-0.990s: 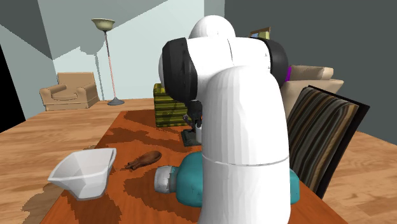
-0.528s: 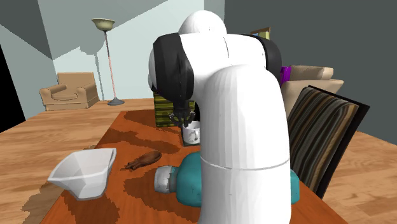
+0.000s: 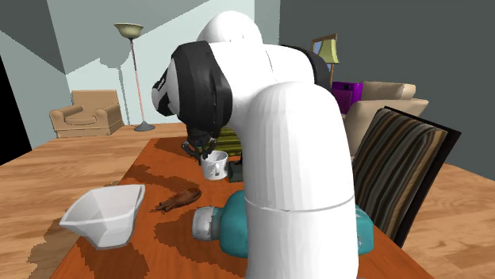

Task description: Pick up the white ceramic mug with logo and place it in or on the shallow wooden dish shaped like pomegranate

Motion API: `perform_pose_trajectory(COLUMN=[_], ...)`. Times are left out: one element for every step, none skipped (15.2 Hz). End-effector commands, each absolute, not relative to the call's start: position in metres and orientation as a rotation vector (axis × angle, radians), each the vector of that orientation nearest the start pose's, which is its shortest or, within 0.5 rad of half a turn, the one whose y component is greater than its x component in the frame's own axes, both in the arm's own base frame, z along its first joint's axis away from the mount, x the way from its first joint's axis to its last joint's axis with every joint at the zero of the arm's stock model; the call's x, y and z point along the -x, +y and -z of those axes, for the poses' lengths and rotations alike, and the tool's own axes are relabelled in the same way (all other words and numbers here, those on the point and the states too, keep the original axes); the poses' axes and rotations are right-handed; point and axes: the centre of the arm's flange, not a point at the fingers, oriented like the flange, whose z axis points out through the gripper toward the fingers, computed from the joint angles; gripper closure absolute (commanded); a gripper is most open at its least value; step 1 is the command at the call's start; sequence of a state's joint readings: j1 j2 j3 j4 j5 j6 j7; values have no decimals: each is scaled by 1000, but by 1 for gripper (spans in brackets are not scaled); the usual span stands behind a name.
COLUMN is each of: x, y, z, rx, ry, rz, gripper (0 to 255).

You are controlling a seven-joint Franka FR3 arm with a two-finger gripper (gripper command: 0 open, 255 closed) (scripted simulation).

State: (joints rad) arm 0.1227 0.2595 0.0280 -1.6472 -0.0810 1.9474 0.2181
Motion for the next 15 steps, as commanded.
perform_pose_trajectory(x=[-634, -634, -634, -633, -633, -633, -633, -632, -632, -632, -632, -632, -632, -631, -632], y=[115, 128, 142, 155, 168, 181, 194, 207, 220, 237, 237, 237, 237, 237, 237], z=[-467, -468, -469, -470, -471, -472, -473, -475, -476, -477, -472, -466, -461, -456, -450], rx=[3200, 3200, 3200, 3200, 3200, 3200, 3200, 3200, 3200, 3200, 3200, 3200, 3200, 3200, 3200], ry=[67, 67, 67, 67, 67, 67, 67, 67, 67, 67, 67, 67, 67, 67, 67], rz=[85, 85, 85, 85, 85, 85, 85, 85, 85, 85, 85, 85, 85, 85, 85], gripper=[255, 255, 255, 255, 255, 255, 255, 255, 255, 255, 255, 255, 255, 255, 255])
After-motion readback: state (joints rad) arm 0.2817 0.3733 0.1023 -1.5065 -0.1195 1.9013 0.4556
